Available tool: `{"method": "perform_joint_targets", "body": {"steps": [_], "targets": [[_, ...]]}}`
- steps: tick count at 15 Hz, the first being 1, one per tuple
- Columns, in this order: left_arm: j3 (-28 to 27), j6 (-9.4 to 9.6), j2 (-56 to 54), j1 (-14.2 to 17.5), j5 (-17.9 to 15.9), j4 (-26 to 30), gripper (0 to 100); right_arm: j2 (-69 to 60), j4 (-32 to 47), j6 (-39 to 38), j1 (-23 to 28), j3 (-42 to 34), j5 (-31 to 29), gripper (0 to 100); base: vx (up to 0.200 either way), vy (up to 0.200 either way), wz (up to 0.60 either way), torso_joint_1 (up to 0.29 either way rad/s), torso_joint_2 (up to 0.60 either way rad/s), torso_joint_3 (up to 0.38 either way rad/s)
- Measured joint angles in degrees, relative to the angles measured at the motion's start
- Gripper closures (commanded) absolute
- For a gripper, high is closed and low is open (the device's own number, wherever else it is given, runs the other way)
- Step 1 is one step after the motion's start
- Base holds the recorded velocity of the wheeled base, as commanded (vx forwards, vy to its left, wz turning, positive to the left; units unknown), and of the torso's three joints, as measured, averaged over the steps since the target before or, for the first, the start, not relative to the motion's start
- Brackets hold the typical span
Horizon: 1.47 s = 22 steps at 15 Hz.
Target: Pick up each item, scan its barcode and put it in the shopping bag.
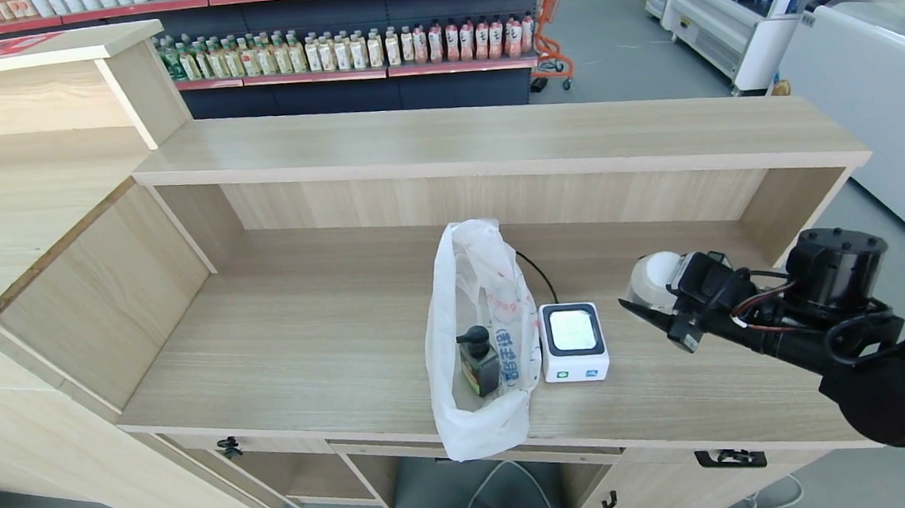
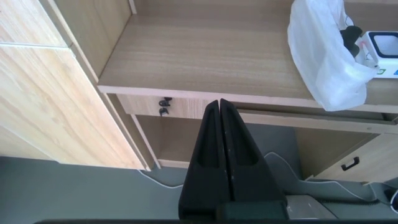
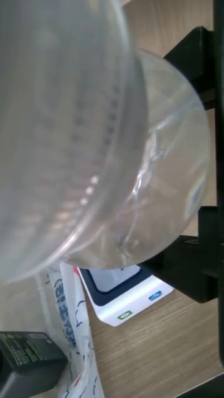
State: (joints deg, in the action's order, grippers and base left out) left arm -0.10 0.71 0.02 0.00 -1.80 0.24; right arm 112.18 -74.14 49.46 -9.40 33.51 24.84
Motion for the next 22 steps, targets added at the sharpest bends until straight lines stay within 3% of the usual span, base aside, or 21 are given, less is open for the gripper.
{"method": "perform_joint_targets", "body": {"steps": [16, 22], "targets": [[0.0, 0.00, 0.0, 0.0, 0.0, 0.0, 100, 13.9, -11.9, -2.2, -2.1, 8.0, 4.6, 100, 0.000, 0.000, 0.00, 0.000, 0.00, 0.000], [0.0, -0.02, 0.0, 0.0, 0.0, 0.0, 100, 18.4, -12.3, -2.7, -3.6, 12.0, 5.1, 100, 0.000, 0.000, 0.00, 0.000, 0.00, 0.000]]}}
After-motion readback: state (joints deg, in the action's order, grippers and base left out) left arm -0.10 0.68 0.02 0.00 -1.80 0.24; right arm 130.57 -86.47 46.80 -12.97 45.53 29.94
